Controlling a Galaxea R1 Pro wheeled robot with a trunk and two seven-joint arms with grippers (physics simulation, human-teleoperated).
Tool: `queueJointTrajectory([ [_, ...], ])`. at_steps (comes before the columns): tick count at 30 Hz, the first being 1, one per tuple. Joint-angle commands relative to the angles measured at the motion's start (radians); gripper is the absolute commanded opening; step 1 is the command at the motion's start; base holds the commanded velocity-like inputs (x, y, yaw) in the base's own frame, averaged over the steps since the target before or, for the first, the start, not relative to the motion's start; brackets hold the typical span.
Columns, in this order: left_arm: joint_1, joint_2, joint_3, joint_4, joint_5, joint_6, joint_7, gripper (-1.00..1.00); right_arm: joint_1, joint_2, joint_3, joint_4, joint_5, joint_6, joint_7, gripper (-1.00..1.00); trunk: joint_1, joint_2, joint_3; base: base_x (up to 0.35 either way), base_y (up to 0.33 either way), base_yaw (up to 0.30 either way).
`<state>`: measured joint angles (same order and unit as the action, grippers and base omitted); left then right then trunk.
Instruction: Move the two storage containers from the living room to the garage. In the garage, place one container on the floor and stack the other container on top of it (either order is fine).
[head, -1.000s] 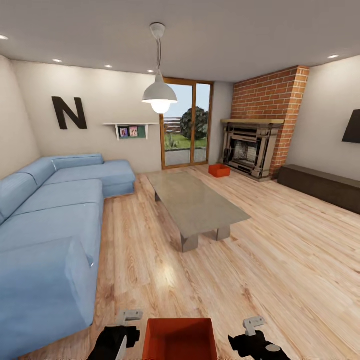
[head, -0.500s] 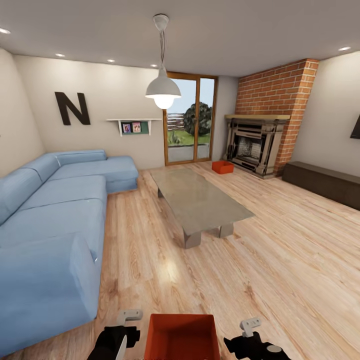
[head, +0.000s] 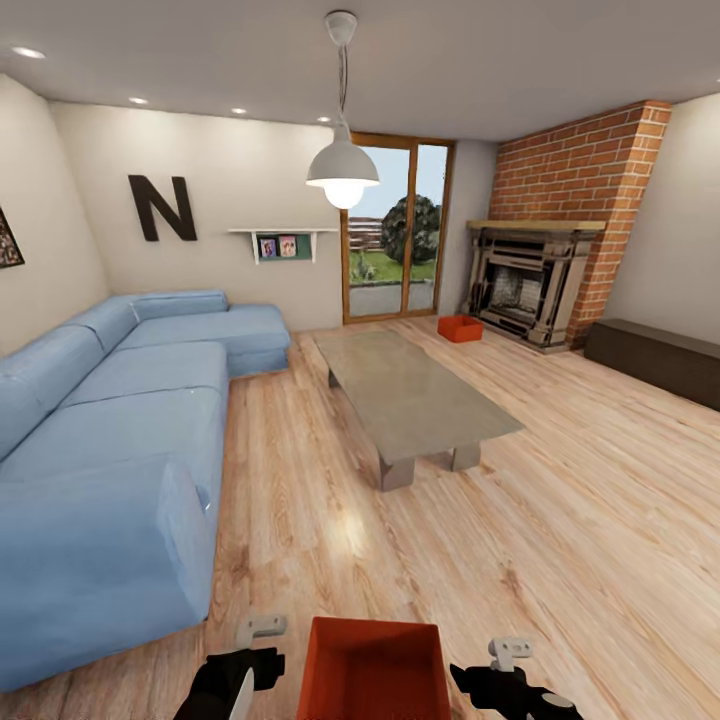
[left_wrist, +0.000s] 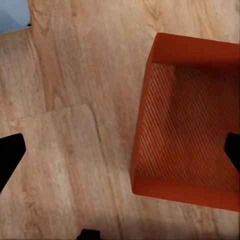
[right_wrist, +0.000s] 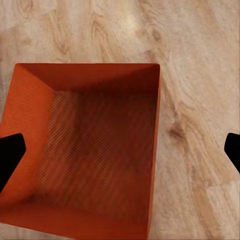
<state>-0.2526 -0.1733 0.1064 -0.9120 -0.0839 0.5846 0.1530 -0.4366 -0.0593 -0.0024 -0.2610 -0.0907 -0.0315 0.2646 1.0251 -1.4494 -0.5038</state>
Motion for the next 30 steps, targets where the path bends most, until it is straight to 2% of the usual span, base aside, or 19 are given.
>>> queueJointTrajectory([
  [1, -0.001, -0.001, 0.003, -0.001, -0.007, 0.004, -0.003, 1.00, -0.001, 0.000, 0.000, 0.001, -0.011, -0.002, 0.005, 1.00, 0.000, -0.001, -0.003, 0.000, 0.000, 0.112],
  [7, -0.001, -0.001, 0.003, 0.000, -0.004, 0.003, -0.003, 1.00, -0.001, 0.000, 0.001, 0.002, -0.013, -0.005, -0.008, 1.00, 0.000, -0.001, -0.012, 0.000, 0.000, 0.112],
  [14, -0.001, -0.001, 0.003, 0.004, -0.004, 0.004, -0.004, 1.00, -0.001, 0.000, 0.000, 0.003, -0.014, -0.007, -0.068, 1.00, 0.000, -0.001, -0.023, 0.000, 0.000, 0.112],
  [22, -0.001, -0.001, 0.002, 0.004, -0.005, 0.003, -0.041, 1.00, -0.001, 0.000, 0.000, 0.003, -0.014, -0.008, -0.071, 1.00, 0.000, -0.001, -0.036, 0.000, 0.000, 0.110],
  [30, -0.001, -0.001, 0.002, 0.004, -0.005, 0.000, -0.047, 1.00, -0.001, 0.001, 0.001, 0.003, -0.014, -0.008, -0.071, 1.00, 0.000, -0.001, -0.049, 0.000, 0.000, 0.108],
])
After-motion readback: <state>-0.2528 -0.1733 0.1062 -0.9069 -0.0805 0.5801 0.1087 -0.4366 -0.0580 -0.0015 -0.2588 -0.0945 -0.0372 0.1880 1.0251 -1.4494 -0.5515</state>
